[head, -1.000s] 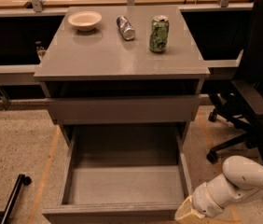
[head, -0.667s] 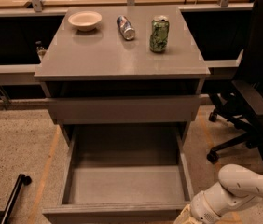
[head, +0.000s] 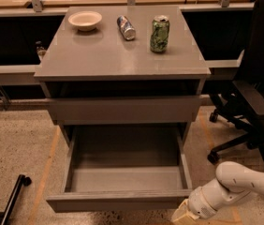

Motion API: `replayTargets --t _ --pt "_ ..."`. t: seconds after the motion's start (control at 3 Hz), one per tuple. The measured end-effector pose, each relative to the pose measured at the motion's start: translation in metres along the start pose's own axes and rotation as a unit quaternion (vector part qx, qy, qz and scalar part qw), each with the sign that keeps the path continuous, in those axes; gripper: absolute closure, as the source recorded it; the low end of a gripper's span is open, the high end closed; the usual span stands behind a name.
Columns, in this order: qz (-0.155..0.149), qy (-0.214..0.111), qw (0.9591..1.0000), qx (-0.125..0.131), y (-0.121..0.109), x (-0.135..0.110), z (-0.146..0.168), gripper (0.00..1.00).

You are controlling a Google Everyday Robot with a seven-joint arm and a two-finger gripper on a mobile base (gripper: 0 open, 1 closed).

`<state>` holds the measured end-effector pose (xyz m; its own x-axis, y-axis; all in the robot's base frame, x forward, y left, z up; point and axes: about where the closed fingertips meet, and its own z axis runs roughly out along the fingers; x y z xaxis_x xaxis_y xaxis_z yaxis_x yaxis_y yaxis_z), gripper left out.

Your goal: Close middle drawer

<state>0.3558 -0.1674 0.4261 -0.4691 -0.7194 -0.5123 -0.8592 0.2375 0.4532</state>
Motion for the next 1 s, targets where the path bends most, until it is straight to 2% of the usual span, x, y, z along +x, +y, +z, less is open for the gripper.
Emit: replayTargets --t 0.67,1.0 --pt "0.004 -0.002 1.0000 -0.001 -0.001 0.001 0.001 1.00" --pt "-0.019 -0.020 0.9994 0.020 -0.041 -0.027 0.006 1.00"
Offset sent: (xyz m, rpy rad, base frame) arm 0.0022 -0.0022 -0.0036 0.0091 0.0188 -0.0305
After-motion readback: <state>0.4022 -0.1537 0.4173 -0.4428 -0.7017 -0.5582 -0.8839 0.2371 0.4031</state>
